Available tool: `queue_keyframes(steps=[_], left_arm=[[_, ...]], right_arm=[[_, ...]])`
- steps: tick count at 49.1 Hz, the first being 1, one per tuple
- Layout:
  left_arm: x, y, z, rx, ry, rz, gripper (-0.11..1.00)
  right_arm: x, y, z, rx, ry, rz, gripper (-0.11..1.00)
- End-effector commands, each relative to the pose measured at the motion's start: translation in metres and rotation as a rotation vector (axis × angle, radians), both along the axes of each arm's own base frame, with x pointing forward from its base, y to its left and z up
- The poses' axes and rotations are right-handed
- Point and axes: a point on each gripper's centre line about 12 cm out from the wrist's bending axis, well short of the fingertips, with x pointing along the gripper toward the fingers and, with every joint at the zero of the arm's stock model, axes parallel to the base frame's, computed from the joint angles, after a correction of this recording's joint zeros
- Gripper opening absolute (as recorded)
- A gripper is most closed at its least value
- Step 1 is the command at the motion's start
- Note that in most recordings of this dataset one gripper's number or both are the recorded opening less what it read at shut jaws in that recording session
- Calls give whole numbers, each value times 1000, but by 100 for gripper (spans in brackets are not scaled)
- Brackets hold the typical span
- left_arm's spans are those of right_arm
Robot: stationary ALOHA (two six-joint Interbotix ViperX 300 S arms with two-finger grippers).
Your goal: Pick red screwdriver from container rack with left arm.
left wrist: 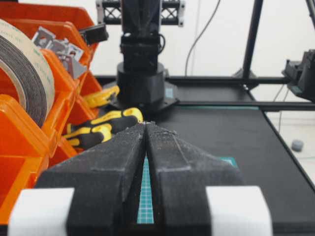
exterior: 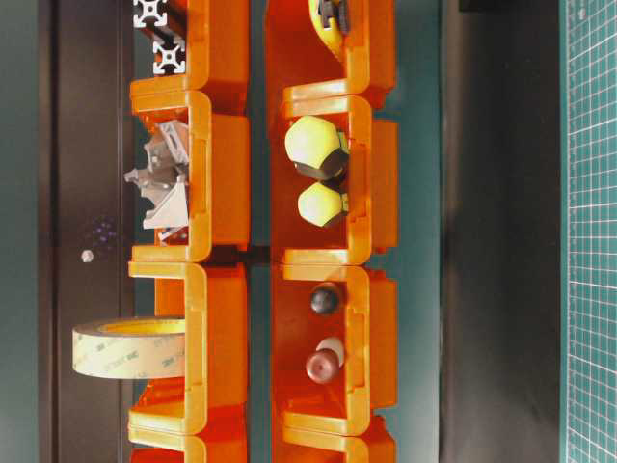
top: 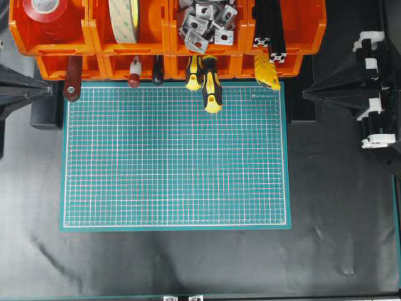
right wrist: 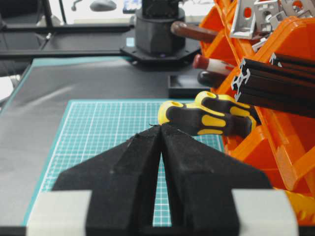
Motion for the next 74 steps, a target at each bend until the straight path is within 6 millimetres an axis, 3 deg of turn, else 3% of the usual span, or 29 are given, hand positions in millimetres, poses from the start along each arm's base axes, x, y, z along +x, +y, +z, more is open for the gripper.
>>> queue_keyframes(steps=[1,12,25,38,54,63,74], left_arm=[[4,-7,19,28,-46,-39,6],[12,-15,47,9,-6,-75,0],[40,-19,56,41,262,-74,0],[74,-24,37,213,628,-101,0],[101,-34,20,460,886,-114,0],[121,-38,21,651,988,51,0],[139,-56,19,653,1051,379,0]], right_arm=[[4,0,12,17,-37,-1,2],[4,0,17,49,-86,-4,0],[5,0,13,130,-60,-12,0],[6,0,11,130,-43,-13,0],[5,0,9,129,-27,-14,0],[5,0,8,131,-24,-15,0],[4,1,10,131,-30,-8,0]])
